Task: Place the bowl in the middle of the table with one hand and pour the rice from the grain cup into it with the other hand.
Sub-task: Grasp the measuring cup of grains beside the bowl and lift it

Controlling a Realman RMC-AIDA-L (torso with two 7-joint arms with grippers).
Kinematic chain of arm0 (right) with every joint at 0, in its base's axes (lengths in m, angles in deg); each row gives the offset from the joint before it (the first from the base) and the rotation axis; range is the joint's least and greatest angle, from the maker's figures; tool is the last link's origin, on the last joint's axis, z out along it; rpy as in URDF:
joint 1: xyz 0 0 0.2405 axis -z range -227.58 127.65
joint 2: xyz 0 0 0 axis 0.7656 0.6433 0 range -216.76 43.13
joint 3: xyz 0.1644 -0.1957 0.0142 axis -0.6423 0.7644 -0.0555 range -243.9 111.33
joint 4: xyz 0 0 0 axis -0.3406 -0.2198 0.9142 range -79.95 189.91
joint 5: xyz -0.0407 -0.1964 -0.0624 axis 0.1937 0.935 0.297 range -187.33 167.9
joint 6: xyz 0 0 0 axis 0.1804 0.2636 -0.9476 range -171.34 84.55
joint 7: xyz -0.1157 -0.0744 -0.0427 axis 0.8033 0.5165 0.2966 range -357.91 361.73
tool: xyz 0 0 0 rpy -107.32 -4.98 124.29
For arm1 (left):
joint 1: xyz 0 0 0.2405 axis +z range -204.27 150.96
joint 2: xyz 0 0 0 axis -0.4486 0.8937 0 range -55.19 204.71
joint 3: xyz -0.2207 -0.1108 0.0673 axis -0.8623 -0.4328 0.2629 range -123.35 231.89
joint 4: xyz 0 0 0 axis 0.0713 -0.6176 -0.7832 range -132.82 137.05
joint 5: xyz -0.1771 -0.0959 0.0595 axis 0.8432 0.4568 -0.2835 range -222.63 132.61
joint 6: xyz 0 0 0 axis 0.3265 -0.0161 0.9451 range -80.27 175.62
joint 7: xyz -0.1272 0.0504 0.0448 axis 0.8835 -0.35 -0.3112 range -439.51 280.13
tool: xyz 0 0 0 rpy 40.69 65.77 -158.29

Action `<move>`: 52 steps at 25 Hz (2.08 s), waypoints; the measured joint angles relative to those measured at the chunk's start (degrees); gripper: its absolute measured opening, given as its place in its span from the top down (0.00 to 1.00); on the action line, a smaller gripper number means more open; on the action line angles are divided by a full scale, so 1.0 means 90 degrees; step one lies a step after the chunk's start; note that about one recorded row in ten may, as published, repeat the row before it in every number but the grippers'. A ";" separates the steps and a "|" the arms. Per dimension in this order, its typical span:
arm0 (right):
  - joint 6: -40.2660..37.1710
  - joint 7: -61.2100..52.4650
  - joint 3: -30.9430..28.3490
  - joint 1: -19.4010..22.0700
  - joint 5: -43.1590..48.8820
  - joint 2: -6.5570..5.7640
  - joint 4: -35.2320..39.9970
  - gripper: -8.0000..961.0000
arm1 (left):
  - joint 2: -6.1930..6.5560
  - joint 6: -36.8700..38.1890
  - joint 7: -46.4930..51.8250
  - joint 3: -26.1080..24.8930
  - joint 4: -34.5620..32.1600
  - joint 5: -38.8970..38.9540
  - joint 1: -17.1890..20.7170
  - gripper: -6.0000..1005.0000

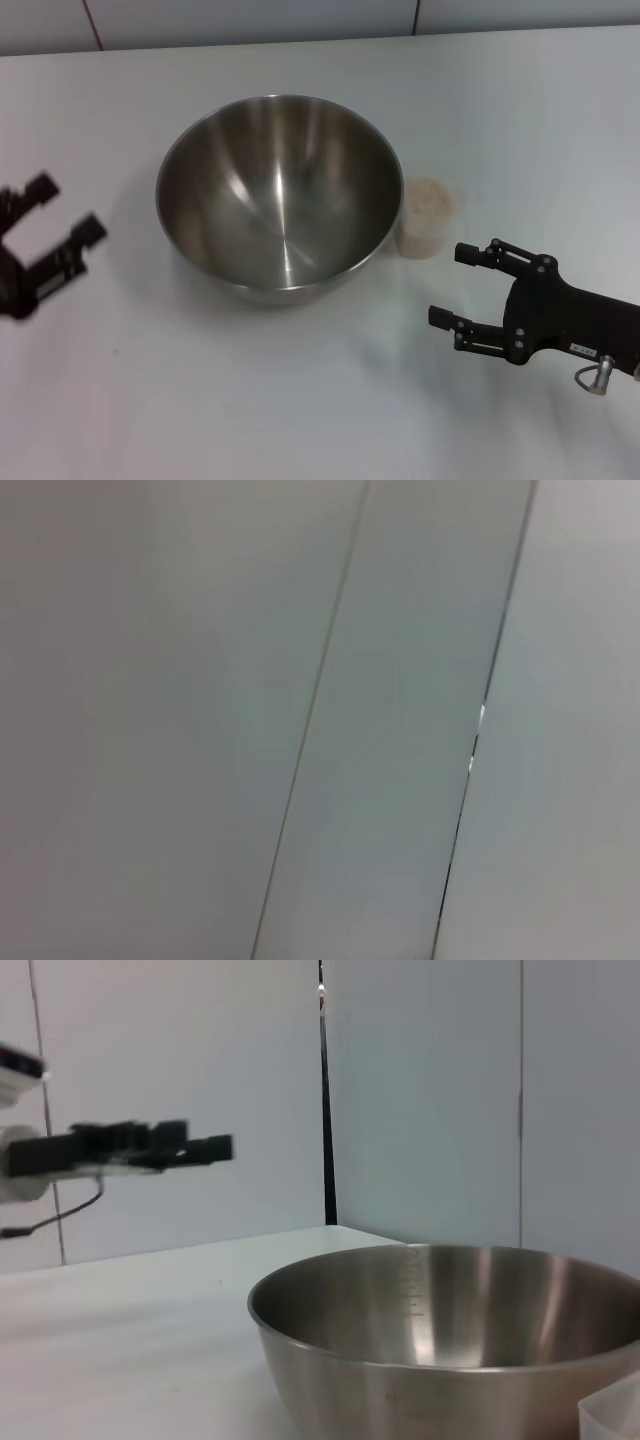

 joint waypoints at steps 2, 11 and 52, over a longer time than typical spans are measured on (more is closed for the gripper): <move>0.0004 0.0000 0.0000 0.0008 0.0000 0.0000 0.0001 0.15 | 0.0008 0.0081 -0.0663 0.0028 0.0346 -0.0045 0.0116 0.19; 0.0033 0.0000 0.0000 0.0010 -0.0007 0.0000 -0.0022 0.14 | 0.0028 -0.0210 -0.1646 0.0091 0.1063 -0.0393 0.0180 0.19; 0.0895 0.3689 -0.0098 0.0852 -0.4339 0.0064 -0.3268 0.15 | 0.0077 -0.0312 -0.2165 0.0032 0.1127 -0.0926 0.0196 0.19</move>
